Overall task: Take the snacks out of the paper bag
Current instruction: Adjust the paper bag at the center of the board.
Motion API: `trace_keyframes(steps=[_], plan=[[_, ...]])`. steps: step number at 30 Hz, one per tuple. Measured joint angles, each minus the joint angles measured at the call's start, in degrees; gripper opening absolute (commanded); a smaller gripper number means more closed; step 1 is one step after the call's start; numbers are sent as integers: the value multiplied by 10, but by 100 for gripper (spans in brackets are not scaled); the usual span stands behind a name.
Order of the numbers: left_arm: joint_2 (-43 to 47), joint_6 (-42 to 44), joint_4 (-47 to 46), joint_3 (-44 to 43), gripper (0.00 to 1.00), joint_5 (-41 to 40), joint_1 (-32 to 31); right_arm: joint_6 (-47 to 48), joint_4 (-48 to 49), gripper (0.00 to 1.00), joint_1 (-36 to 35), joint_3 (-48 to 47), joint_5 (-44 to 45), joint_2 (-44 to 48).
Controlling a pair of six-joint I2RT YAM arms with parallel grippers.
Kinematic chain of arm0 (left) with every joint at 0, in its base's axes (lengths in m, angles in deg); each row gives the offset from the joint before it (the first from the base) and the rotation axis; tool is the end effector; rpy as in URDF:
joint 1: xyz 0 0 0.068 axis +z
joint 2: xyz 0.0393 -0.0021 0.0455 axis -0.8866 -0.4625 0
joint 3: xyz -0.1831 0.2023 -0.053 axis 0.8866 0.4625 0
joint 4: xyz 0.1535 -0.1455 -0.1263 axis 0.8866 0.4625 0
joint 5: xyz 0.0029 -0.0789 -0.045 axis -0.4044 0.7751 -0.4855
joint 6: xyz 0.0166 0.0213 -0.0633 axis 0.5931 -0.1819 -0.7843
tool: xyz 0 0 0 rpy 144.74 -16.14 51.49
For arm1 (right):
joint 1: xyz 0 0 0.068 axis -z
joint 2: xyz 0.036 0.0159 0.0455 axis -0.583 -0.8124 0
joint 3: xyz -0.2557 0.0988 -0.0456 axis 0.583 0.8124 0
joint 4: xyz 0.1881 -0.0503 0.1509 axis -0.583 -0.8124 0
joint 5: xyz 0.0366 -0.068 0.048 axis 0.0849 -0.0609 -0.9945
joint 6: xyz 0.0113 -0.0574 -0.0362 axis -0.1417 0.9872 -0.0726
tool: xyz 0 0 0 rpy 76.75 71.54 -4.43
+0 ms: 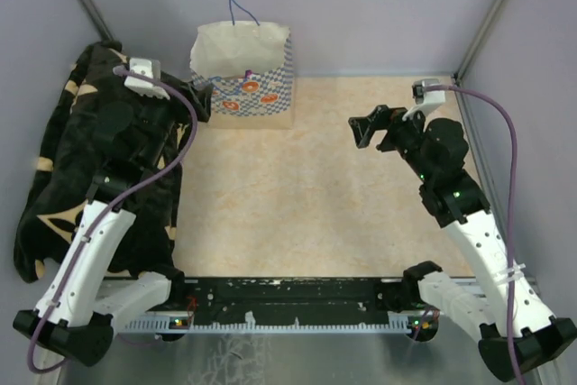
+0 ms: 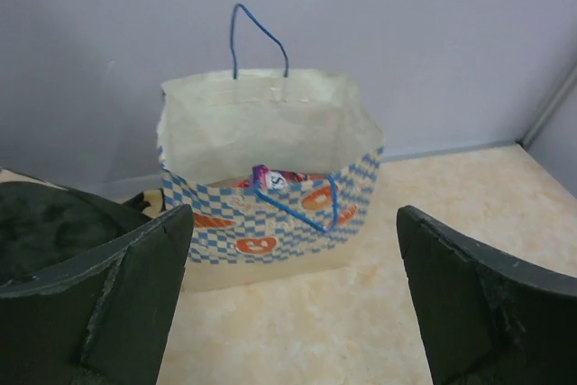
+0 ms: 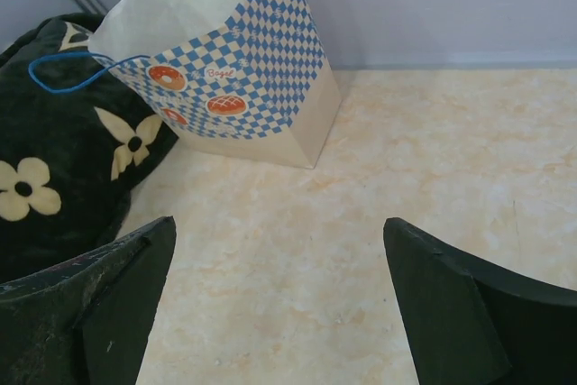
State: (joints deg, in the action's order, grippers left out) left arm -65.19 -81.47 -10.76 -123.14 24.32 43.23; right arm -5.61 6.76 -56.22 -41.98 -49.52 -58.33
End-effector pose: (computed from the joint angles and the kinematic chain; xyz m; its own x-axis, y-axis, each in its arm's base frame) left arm 0.1920 -0.0650 0.4509 0.1098 -0.1001 -0.9889 0.3051 0.9503 -0.0623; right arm 0.1752 0.0693 0.4008 -0.1900 0.2809 -0.9408 -0.3653 0.8692 0.3333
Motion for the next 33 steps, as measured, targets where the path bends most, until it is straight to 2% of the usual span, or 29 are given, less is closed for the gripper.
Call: trace_keyframes(steps=[3, 9, 17, 23, 29, 33], plan=[[-42, -14, 19, -53, 100, -47, 6, -4, -7, 99, 0, -10, -1, -20], [-150, -39, 109, -153, 100, -82, 65, 9, -19, 99, 0, -23, 1, -74], [-285, -4, 163, -267, 100, -181, 94, 24, -41, 99, -41, -128, 95, -198], [-416, 14, 165, -352, 100, -191, 147, 42, -46, 98, -76, -342, 169, -390], [-546, 32, 162, -451, 99, -168, 159, 62, -52, 98, -90, -539, 190, -593], [-600, 32, 156, -504, 99, -130, 159, 80, -100, 97, -91, -754, 190, -753]])
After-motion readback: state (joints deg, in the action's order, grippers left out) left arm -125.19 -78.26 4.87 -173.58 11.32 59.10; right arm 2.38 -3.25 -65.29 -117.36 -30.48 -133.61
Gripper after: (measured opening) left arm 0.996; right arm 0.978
